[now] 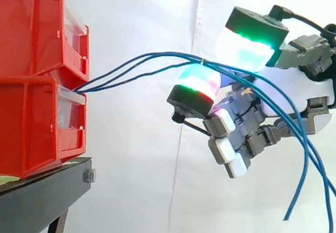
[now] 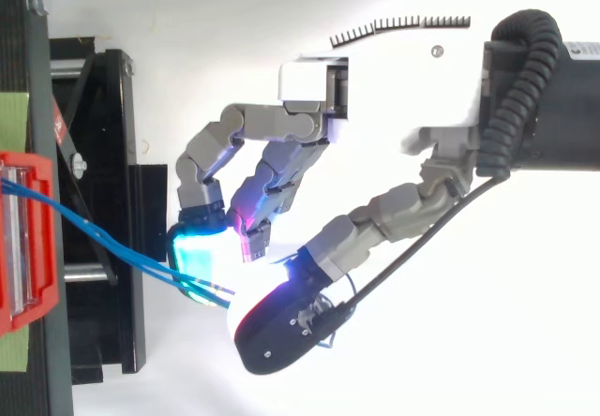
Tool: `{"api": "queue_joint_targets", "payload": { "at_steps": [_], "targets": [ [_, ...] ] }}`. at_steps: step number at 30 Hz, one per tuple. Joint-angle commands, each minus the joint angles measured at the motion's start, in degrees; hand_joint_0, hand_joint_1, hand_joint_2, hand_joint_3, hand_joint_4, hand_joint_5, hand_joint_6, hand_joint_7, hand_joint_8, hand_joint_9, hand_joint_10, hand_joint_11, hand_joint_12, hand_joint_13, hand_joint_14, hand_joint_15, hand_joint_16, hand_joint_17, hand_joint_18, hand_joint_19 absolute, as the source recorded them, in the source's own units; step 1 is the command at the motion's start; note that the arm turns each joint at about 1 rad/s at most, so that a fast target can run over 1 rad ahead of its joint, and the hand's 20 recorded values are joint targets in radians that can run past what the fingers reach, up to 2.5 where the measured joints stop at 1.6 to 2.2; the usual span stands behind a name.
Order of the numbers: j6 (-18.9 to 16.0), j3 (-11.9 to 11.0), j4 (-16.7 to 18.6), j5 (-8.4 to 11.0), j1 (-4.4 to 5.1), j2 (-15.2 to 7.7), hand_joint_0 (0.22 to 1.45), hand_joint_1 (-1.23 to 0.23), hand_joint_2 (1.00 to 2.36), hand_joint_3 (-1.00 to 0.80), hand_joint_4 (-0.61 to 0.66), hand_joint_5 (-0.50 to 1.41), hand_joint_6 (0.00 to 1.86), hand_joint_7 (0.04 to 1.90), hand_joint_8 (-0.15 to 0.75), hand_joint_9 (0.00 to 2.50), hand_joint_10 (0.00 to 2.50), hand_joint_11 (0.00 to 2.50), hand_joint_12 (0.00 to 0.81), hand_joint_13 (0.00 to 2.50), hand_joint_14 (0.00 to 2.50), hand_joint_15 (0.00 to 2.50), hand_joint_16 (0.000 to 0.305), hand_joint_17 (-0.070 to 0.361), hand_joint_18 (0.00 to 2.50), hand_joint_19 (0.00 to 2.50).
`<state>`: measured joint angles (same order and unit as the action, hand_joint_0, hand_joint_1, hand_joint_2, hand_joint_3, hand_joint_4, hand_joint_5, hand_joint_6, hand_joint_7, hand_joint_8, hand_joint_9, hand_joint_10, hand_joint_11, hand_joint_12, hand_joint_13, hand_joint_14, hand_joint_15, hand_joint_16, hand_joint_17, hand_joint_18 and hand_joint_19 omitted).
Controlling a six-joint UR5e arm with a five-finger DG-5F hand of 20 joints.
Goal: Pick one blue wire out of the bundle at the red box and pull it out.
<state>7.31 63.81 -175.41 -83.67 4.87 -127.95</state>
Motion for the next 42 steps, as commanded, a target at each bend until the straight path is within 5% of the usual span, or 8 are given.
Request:
{"api": "queue_joint_targets", "payload": {
  "at_steps": [1, 9, 19, 31, 42],
  "targets": [
    [-0.02, 0.00, -0.28, -0.09, -0.04, -0.02, 0.50, -0.90, 1.00, -0.50, 0.19, -0.23, 0.96, 1.00, 0.322, 0.86, 0.02, 0.82, 0.437, 0.90, 0.02, 0.59, 0.066, 0.149, 0.84, 0.48],
    [-0.02, 0.00, -0.55, -0.09, 0.05, 0.07, 0.42, -0.85, 1.00, -0.50, 0.23, -0.24, 0.97, 0.98, 0.358, 0.84, 0.01, 0.83, 0.477, 0.90, 0.02, 0.59, 0.075, 0.168, 0.88, 0.49],
    [-0.02, 0.00, -0.63, -0.09, 0.05, -0.02, 0.60, -0.61, 1.01, -0.42, 0.15, -0.19, 0.95, 1.13, 0.337, 0.98, 0.02, 0.83, 0.433, 0.91, 0.02, 0.62, 0.062, 0.139, 0.80, 0.60],
    [-0.02, 0.00, -0.63, -0.09, 0.13, 0.07, 0.61, -0.68, 1.02, -0.21, 0.12, -0.18, 0.96, 1.16, 0.340, 1.01, 0.02, 0.84, 0.427, 0.93, 0.02, 0.63, 0.061, 0.138, 0.83, 0.60],
    [-0.02, 0.00, -0.63, -0.09, 0.13, -0.02, 0.67, -0.80, 1.02, -0.31, 0.11, -0.19, 0.96, 1.11, 0.330, 0.98, 0.02, 0.84, 0.424, 0.93, 0.02, 0.62, 0.061, 0.137, 0.84, 0.56]
  ]
}}
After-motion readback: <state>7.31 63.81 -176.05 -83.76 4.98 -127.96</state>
